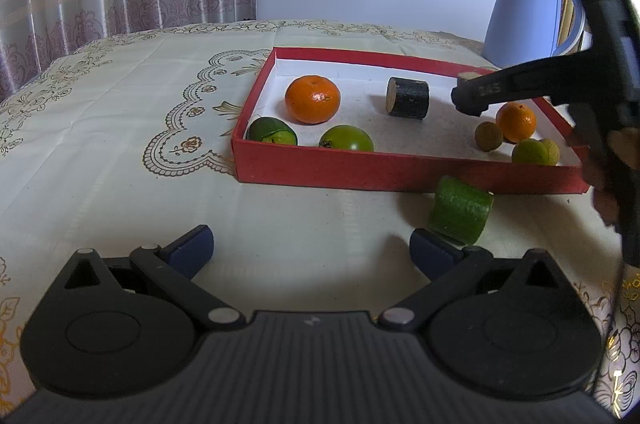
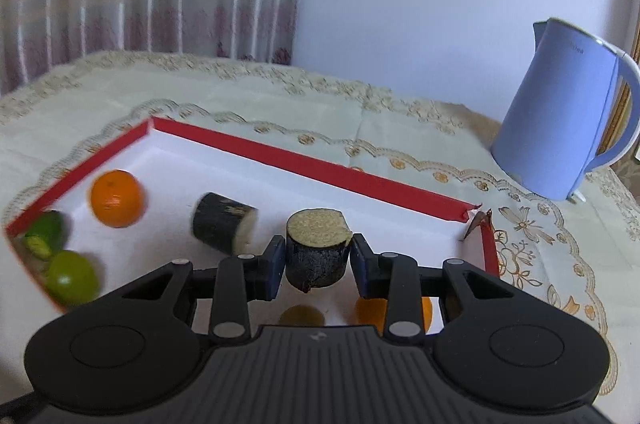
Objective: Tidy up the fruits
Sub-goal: 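Carry the wooden block into the tray and open the right tool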
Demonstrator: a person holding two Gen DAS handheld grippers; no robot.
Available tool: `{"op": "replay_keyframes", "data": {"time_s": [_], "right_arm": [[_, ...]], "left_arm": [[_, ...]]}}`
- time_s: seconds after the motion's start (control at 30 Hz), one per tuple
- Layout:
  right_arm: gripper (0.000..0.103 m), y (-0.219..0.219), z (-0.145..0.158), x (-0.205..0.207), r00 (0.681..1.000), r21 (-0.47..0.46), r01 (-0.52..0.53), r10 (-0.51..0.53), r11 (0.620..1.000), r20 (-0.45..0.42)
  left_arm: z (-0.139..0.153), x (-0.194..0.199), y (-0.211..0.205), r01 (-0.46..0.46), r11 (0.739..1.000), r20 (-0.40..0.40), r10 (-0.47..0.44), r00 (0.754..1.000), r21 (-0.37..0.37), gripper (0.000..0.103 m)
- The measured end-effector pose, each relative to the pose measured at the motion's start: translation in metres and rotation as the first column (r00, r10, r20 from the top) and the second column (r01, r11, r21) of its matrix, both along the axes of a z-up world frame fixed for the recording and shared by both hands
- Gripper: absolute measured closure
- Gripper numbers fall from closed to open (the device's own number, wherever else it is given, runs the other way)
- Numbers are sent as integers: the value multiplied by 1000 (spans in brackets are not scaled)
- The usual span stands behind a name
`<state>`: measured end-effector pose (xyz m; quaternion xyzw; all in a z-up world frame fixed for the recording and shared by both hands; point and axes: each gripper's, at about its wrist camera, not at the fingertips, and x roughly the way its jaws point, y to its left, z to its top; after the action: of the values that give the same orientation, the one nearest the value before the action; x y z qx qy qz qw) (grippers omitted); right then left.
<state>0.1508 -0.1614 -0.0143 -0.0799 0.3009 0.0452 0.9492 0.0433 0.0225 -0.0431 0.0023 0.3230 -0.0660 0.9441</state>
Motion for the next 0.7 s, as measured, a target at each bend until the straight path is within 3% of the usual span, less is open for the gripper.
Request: {"op": "replay_keyframes", "data": {"time_s": [0.47,0.7], "right_arm": [[69,8,-7,29,999,-3,22,-22,1000,-41],[60,6,-6,26,999,-22,36,-37,999,-35]], "left_arm": [[0,0,0,0,1000,0,0,1000,0,0],[0,0,0,0,1000,0,0,1000,0,0]]}}
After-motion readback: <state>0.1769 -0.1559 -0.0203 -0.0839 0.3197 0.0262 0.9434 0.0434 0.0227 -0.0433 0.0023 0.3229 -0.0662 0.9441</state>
